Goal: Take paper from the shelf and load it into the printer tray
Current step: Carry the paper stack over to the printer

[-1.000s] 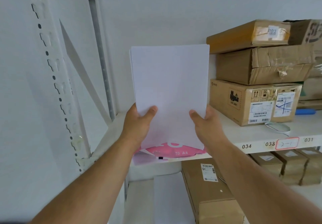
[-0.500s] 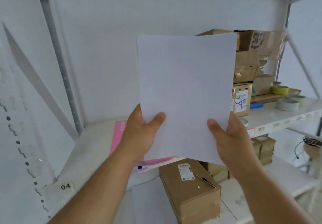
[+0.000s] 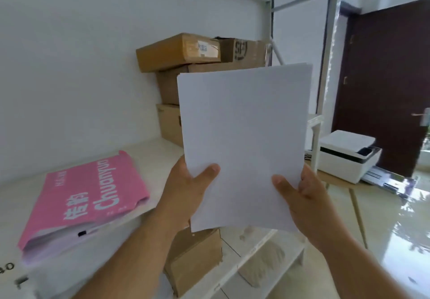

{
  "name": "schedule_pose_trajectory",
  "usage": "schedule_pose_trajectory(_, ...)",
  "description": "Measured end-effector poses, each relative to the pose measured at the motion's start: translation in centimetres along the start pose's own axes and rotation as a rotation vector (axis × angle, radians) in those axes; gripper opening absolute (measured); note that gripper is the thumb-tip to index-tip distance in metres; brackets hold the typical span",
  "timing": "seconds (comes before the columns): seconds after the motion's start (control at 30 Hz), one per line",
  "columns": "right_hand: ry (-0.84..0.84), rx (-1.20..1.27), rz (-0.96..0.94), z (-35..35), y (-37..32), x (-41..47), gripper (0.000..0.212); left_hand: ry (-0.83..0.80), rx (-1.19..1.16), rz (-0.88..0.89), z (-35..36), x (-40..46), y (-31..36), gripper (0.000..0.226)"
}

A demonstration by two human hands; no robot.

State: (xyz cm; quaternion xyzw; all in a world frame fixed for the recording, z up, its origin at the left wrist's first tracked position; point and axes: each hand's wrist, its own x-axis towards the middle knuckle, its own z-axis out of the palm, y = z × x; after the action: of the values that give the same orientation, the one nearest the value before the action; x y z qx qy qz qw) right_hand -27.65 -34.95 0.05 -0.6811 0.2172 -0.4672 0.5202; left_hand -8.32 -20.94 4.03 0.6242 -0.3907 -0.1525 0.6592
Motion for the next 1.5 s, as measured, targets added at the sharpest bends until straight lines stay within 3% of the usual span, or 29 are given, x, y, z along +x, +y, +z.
schedule_pose_trajectory(0.23, 0.113, -0.055, 0.077, -11.5, 3.1, -2.5, 0.022, -0.039, -0.019, -0.075, 13.2, -1.8, -3.1, 0.038)
schedule_pose_trajectory(0.33, 0.176, -0.075, 0.137, -17.7, 4.5, -3.6, 0.020, -0.093, -0.007, -0.100, 19.7, -3.0, -3.6, 0.024)
schedule_pose_trajectory(0.47, 0.289, -0.099, 0.210, -24.9, 6.3, -4.9, 0.011, -0.169, -0.005, -0.139, 27.5, -4.8, -3.8, 0.022)
schedule_pose_trajectory(0.6, 0.418, -0.113, 0.262, -32.3, 7.6, -6.8, 0.027, -0.211, -0.009, -0.108, 36.0, -6.9, -4.0, 0.041)
schedule_pose_trajectory(0.73, 0.508, -0.107, 0.296, -38.5, 8.8, -8.0, 0.023, -0.311, 0.011, -0.097, 42.6, -7.9, -4.1, 0.031)
schedule_pose_trajectory(0.87, 0.598, -0.106, 0.313, -43.4, 9.8, -9.2, 0.026, -0.381, 0.025, -0.087, 48.7, -8.4, -4.5, 0.039)
schedule_pose_trajectory(1.13, 0.753, -0.170, 0.386, -51.1, 12.1, -8.6, 0.008, -0.547, -0.047, -0.122, 58.8, -6.5, -7.2, 0.028)
schedule_pose_trajectory(1.5, 0.874, -0.199, 0.422, -59.9, 15.7, -2.7, 0.010, -0.669, -0.151, -0.208, 71.0, -0.7, -9.8, 0.019)
